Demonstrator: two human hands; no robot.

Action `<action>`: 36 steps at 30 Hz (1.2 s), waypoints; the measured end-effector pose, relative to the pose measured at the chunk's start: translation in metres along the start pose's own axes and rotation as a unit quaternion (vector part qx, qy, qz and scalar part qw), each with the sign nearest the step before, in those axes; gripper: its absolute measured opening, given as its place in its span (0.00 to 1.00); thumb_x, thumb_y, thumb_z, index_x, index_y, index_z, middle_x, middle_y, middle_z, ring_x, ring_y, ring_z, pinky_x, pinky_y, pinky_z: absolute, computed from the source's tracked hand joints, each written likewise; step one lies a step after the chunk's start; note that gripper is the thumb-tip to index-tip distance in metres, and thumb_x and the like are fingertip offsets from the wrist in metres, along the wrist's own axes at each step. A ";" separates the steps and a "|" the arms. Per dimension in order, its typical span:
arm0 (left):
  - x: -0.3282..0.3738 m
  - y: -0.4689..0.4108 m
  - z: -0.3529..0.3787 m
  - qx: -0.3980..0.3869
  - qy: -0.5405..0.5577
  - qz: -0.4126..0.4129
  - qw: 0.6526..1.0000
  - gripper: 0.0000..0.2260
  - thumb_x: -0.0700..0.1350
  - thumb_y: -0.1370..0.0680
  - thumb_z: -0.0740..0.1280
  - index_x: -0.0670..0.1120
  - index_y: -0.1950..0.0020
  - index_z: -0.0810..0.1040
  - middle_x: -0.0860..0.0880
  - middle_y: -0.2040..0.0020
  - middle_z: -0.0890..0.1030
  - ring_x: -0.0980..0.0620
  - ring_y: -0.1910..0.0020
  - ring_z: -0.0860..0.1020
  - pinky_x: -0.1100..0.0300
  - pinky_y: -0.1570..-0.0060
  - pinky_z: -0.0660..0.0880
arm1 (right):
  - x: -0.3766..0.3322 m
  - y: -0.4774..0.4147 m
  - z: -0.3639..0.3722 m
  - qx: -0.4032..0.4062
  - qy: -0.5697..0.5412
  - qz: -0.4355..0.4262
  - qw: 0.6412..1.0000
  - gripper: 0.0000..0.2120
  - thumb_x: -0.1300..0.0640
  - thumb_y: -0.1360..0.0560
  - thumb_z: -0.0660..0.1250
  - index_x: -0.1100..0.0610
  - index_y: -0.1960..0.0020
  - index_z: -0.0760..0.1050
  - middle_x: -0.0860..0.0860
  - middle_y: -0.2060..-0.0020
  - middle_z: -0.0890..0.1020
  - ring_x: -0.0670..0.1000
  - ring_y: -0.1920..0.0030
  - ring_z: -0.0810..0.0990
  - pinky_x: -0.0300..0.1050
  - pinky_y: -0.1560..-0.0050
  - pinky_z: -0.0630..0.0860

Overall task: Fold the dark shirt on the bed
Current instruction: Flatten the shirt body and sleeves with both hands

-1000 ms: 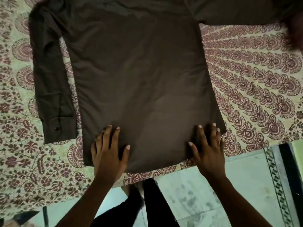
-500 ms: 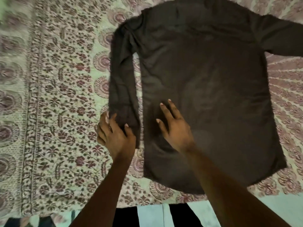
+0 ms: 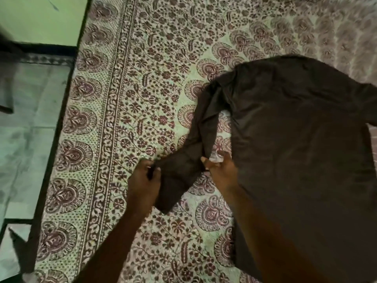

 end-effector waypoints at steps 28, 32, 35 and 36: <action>0.000 -0.295 -0.205 0.030 -0.422 0.096 0.901 0.17 0.57 0.15 0.56 0.49 0.34 0.74 0.36 0.41 0.81 0.32 0.44 0.80 0.40 0.44 0.75 | -0.136 -0.093 0.139 0.062 -0.362 0.198 0.909 0.06 0.63 0.18 0.66 0.67 0.46 0.78 0.61 0.48 0.86 0.54 0.56 0.88 0.43 0.59 0.84; -0.014 -0.310 -0.195 -0.051 -0.428 0.043 0.901 0.14 0.57 0.16 0.59 0.50 0.38 0.73 0.37 0.41 0.80 0.33 0.43 0.79 0.38 0.41 0.76 | -0.117 -0.087 0.125 0.096 -0.222 0.128 0.962 0.25 0.51 0.28 0.80 0.72 0.53 0.76 0.65 0.61 0.84 0.55 0.68 0.84 0.44 0.65 0.80; -0.021 -0.308 -0.186 -0.033 -0.449 0.033 0.892 0.14 0.55 0.19 0.66 0.48 0.40 0.73 0.38 0.40 0.79 0.34 0.40 0.78 0.36 0.35 0.70 | -0.115 -0.083 0.105 0.245 -0.002 -0.033 0.969 0.26 0.55 0.32 0.82 0.62 0.43 0.73 0.55 0.52 0.80 0.62 0.47 0.81 0.47 0.48 0.73; -0.023 -0.305 -0.183 0.004 -0.470 0.048 0.882 0.16 0.53 0.21 0.69 0.47 0.38 0.73 0.38 0.39 0.79 0.33 0.38 0.76 0.34 0.33 0.67 | -0.120 -0.082 0.099 0.272 0.059 -0.119 0.953 0.23 0.58 0.30 0.79 0.63 0.41 0.72 0.59 0.49 0.78 0.64 0.44 0.78 0.49 0.46 0.70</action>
Point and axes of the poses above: each hand's wrist, its own y-axis away from the middle knuckle, its own z-axis out of the palm, x = y × z, the point moved 2 cm from there along -y, towards the middle knuckle
